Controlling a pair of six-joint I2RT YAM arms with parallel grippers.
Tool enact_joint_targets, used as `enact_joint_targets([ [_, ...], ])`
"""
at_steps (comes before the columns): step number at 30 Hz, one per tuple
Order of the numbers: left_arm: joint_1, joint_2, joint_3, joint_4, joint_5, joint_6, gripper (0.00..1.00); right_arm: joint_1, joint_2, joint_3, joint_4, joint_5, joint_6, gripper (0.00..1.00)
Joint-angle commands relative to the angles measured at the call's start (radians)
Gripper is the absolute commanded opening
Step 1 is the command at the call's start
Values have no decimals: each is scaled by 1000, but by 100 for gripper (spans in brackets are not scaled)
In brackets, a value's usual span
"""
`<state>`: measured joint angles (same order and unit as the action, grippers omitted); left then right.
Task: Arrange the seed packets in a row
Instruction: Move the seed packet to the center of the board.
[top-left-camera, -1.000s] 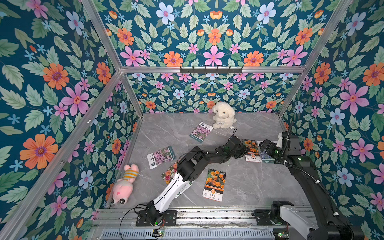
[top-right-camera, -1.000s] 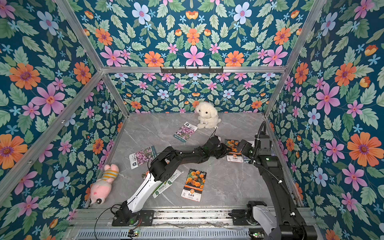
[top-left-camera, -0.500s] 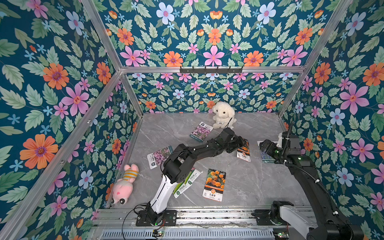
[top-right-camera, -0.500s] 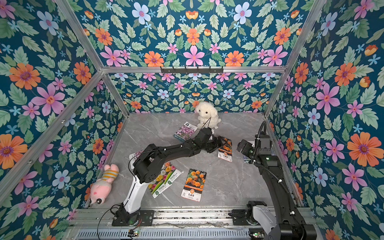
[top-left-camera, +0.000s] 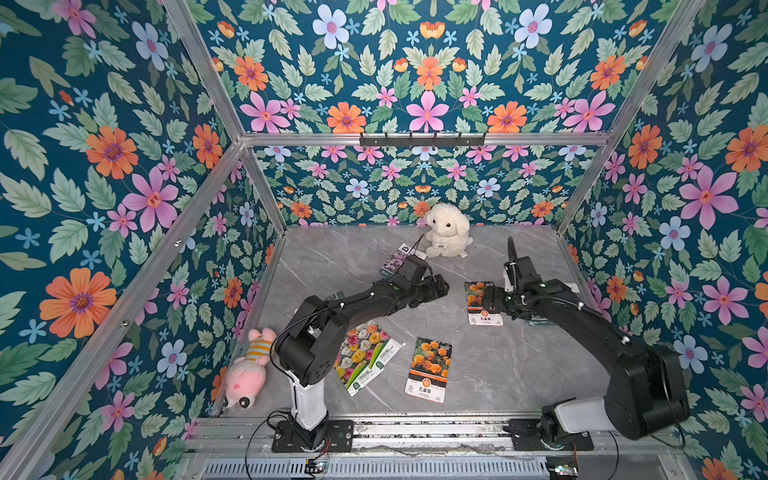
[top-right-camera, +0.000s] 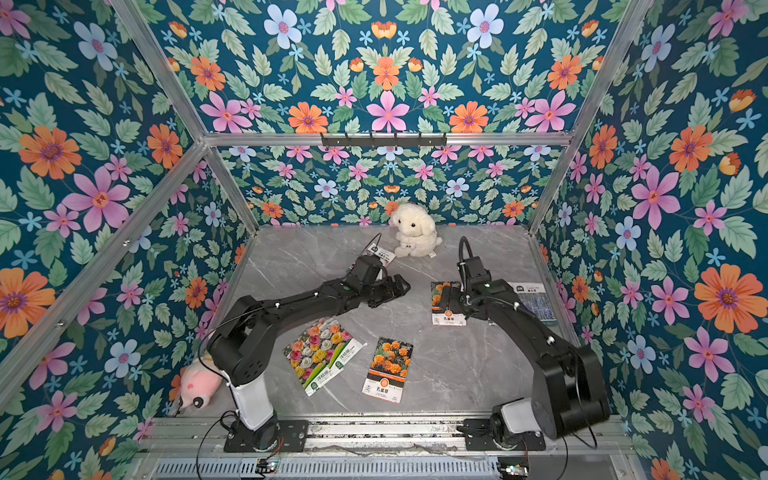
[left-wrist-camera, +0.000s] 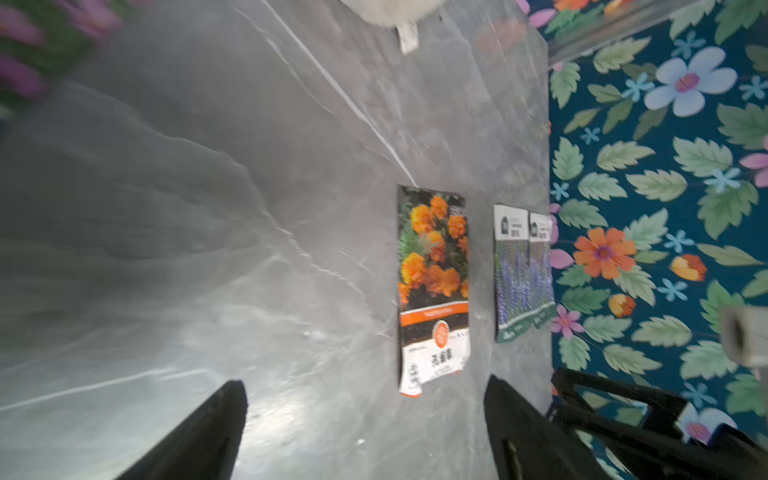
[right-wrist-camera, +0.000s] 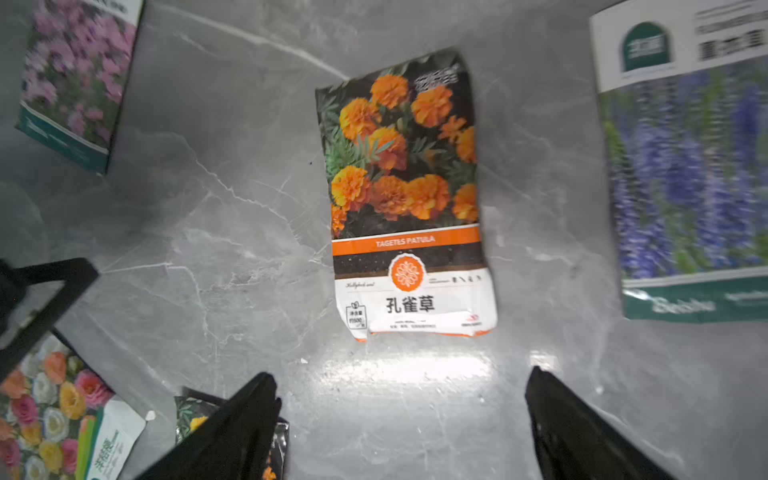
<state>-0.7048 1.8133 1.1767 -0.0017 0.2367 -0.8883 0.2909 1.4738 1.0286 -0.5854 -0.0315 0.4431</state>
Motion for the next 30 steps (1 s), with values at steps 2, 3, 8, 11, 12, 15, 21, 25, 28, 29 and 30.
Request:
enact_joint_targets([
  [2,40,-67,-67,-20,-68,42,96,45,162,107,-38,60,24,97],
  [3,47,-79,-83,-19,-74,44,97,52,215,131,-40,65,26,97],
  [8,60,-104,-115,-30,-93,60,99,60,346,193,-44,74,39,94],
  [11,65,-102,-120,-34,-94,61,99,62,398,215,-59,98,43,92],
  [12,65,-99,-120,-35,-93,61,99,61,414,220,-68,111,42,92],
  [15,70,-92,-117,-32,-85,60,99,62,437,222,-82,152,41,93],
  [21,78,-81,-107,-21,-76,60,99,46,454,204,-97,176,26,96],
  [25,79,-76,-106,-15,-70,58,99,9,430,158,-77,157,24,96],
  [28,81,-73,-106,-15,-65,57,99,-28,414,135,-55,108,-4,93],
  [29,80,-74,-105,-14,-62,58,99,-32,410,130,-46,96,-18,92],
  [30,81,-74,-105,-14,-62,58,99,-35,408,133,-51,94,-26,90],
])
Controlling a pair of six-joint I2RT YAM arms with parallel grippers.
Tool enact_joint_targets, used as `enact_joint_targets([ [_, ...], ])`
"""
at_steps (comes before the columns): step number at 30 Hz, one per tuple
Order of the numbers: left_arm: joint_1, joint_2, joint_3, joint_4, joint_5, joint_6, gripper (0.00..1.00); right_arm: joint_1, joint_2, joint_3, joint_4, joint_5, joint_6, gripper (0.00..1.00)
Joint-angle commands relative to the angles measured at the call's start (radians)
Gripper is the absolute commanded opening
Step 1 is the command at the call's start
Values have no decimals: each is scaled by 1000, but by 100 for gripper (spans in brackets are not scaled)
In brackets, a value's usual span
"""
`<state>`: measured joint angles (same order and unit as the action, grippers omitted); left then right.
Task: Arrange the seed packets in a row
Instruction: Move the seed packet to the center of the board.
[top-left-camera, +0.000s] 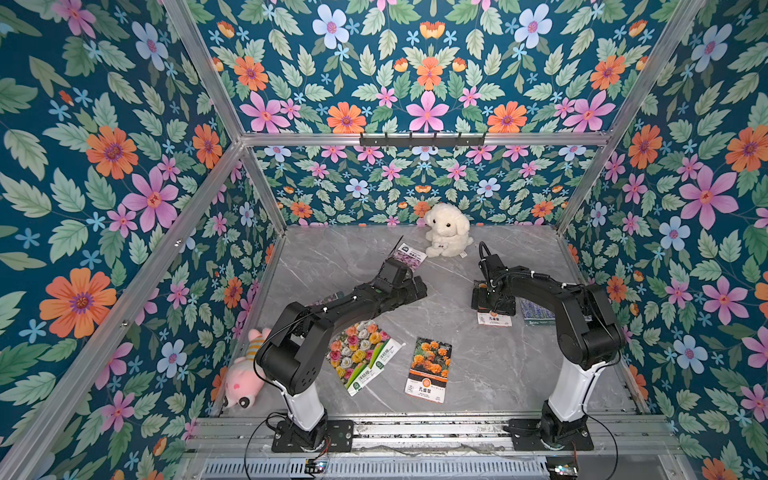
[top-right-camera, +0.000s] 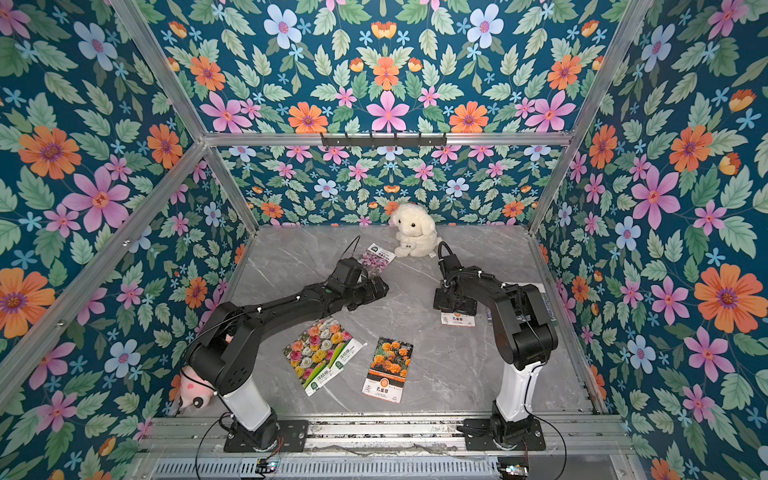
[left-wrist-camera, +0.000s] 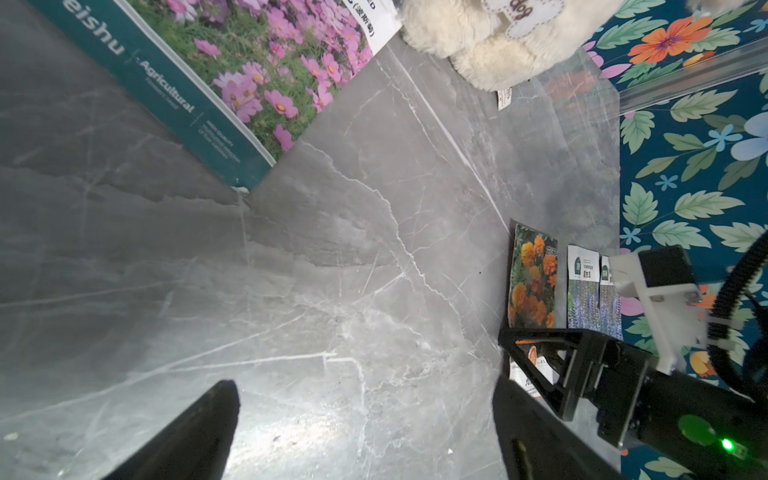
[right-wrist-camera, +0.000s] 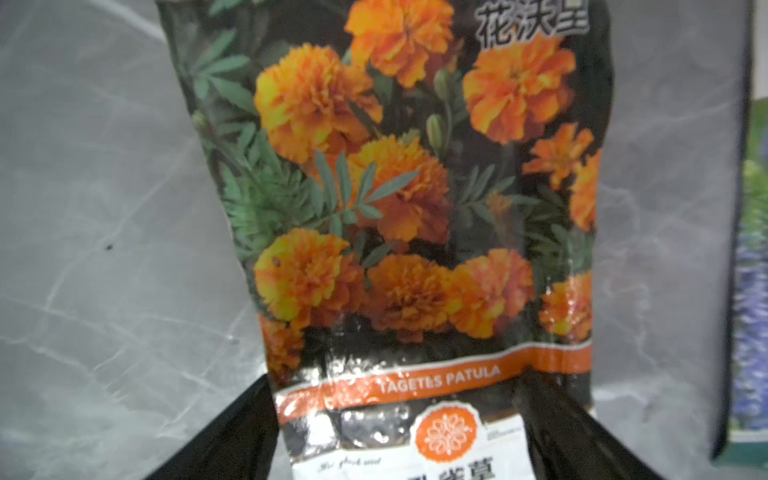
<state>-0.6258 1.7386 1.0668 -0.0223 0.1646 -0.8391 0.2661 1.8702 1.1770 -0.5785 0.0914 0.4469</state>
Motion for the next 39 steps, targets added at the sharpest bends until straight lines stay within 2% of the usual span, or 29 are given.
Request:
enact_joint_targets([
  [1,1,2,5,6,10,9,99,-13,13,-8,-66,-29,-35,90],
  [8,1,-4,6,10,13,8,99,-40,3,4,-85,-40,-40,86],
  [16,2,-13,-4,14,9,6,99,-60,19,27,-124,-15,-84,91],
  [33,3,-24,-1,9,3,10,99,-100,6,40,-126,-39,-144,94],
  [39,3,-39,2,-15,-11,19,99,-100,-99,95,-155,-48,-140,97],
])
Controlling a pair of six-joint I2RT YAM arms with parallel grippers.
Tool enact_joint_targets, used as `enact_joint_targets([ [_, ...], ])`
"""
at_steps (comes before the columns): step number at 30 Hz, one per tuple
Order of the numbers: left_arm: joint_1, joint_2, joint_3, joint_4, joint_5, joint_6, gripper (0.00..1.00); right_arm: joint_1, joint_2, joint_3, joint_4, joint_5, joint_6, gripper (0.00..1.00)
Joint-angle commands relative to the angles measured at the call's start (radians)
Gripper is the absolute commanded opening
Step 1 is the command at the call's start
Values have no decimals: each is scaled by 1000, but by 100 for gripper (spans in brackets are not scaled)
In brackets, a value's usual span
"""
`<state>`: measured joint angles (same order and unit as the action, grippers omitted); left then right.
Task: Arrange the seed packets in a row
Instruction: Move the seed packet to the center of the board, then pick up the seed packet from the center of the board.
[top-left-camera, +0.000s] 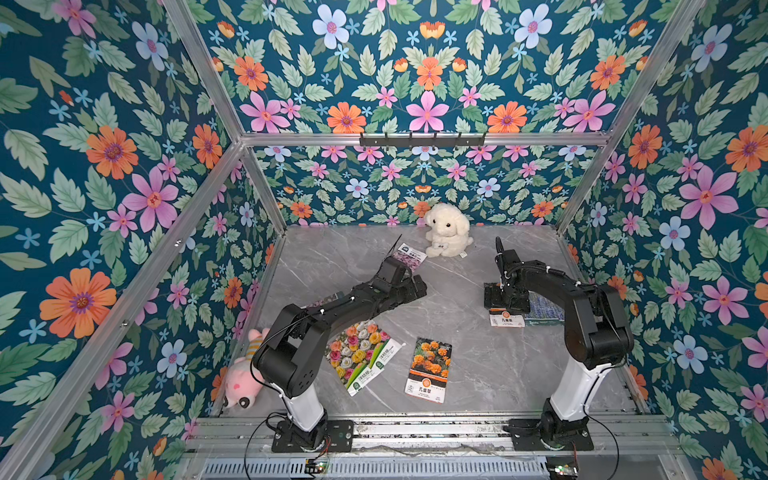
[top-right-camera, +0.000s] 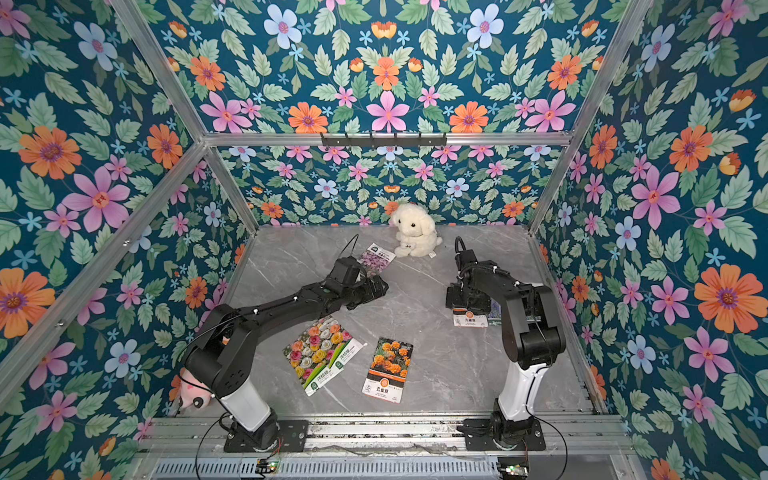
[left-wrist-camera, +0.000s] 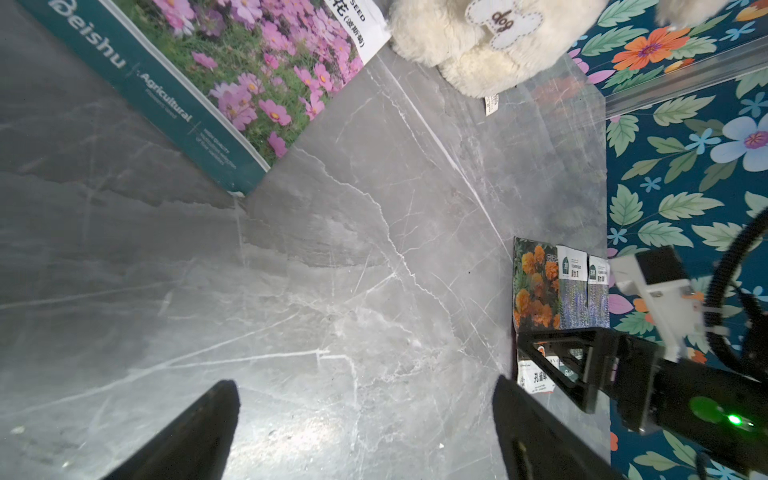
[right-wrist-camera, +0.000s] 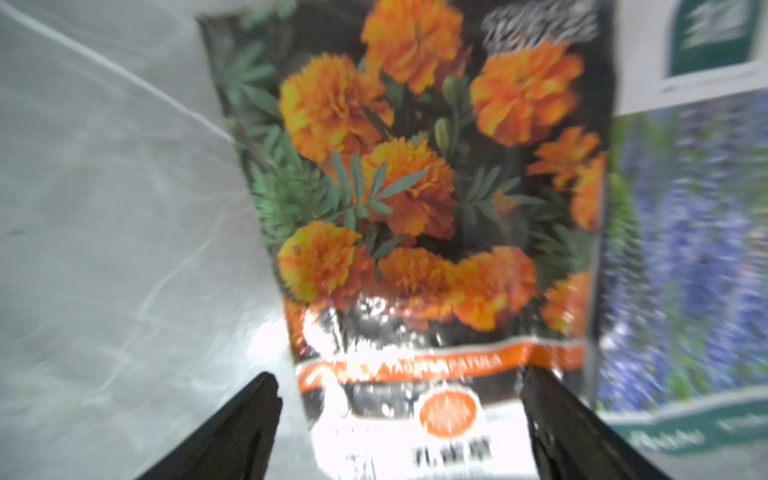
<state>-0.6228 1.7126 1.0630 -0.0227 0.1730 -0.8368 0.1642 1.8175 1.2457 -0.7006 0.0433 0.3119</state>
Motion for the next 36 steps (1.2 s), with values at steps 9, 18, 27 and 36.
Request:
enact_joint_targets([
  [9,-1,-108,-102,-66,-16,45,98,72,-304,-58,-75,-96,70,97],
  [18,-77,-290,-348,-76,65,36,81,395,-475,-274,55,-276,377,71],
  [27,-175,-305,-524,72,82,-69,57,567,-308,-284,162,-319,501,41],
  [36,-192,-300,-553,98,101,-81,44,568,-191,-284,171,-299,475,30],
])
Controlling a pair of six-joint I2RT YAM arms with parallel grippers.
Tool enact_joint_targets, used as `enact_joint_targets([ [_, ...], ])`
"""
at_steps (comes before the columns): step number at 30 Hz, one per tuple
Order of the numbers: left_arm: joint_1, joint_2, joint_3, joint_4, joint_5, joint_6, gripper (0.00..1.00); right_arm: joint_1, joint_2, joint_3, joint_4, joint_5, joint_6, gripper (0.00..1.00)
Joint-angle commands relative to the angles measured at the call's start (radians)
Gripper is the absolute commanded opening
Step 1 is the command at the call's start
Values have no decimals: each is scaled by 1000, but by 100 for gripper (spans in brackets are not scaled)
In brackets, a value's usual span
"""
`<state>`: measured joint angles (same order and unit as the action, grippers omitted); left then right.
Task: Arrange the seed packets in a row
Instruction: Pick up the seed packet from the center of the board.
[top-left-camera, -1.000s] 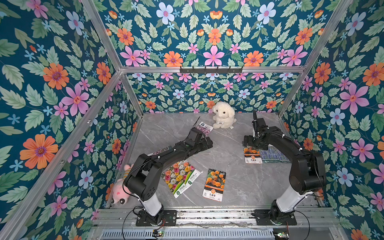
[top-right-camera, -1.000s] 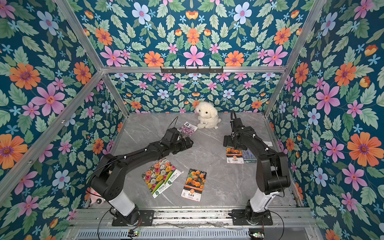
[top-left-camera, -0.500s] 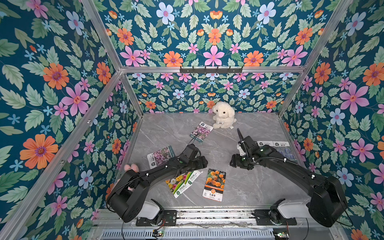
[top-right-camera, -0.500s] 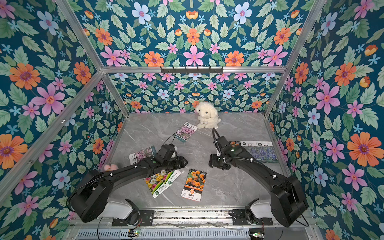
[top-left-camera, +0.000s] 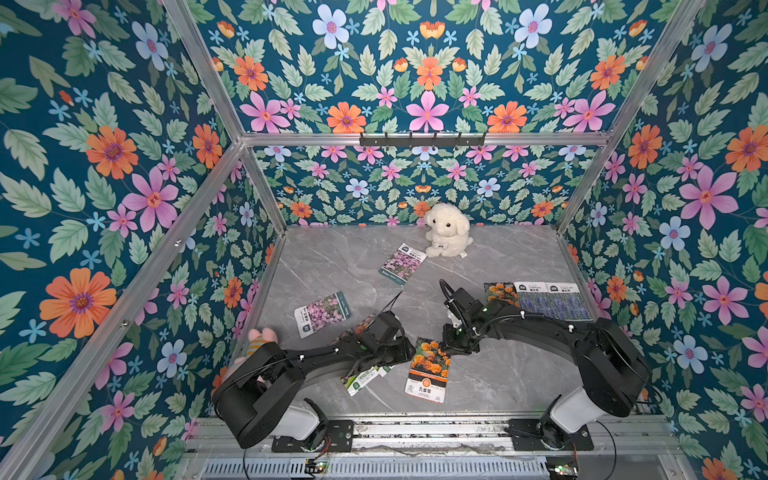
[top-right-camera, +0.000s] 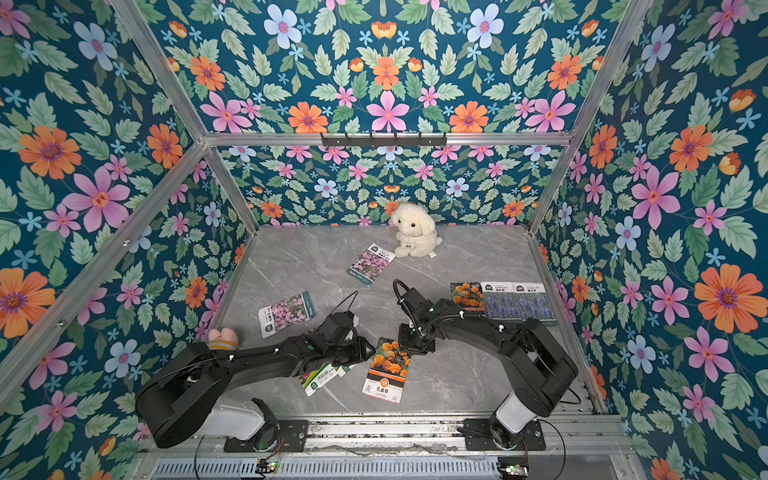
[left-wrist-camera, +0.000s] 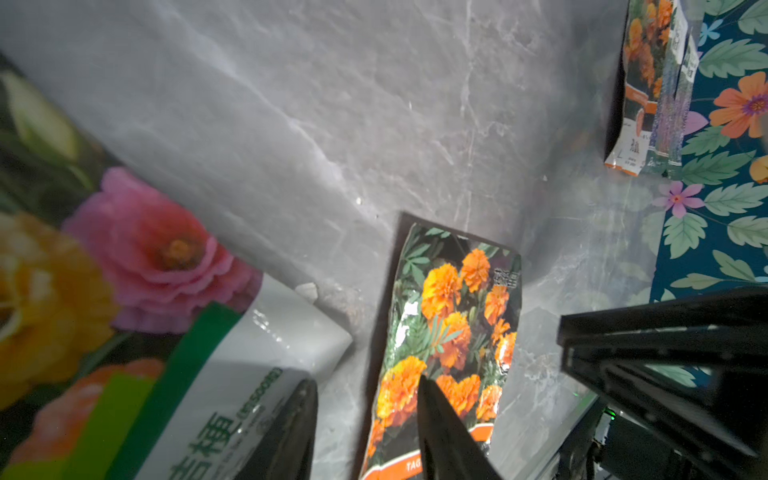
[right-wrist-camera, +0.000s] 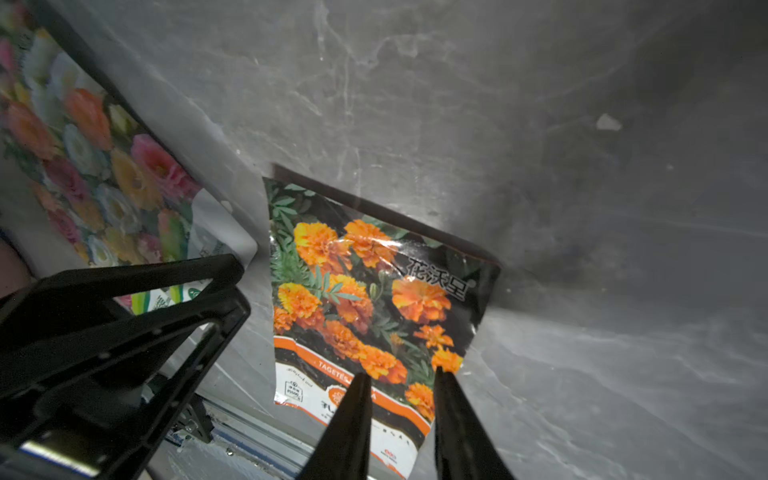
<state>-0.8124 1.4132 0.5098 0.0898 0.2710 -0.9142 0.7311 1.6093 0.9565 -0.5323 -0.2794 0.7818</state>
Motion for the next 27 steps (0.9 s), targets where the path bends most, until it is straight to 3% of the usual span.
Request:
enact_joint_targets([
  [1,-2,-8,8,-28,-4,-2,44,2,31,2,5,28,4,30],
  [10,-10,-76,39,-87,-14,-7,49,1,120,-9,17,46,-5,30],
  [21,-38,-41,-13,-49,-4,-48,39,-2,147,-10,13,71,-22,29],
  [27,-37,13,-27,58,77,-43,36,-1,148,-10,17,72,-26,29],
])
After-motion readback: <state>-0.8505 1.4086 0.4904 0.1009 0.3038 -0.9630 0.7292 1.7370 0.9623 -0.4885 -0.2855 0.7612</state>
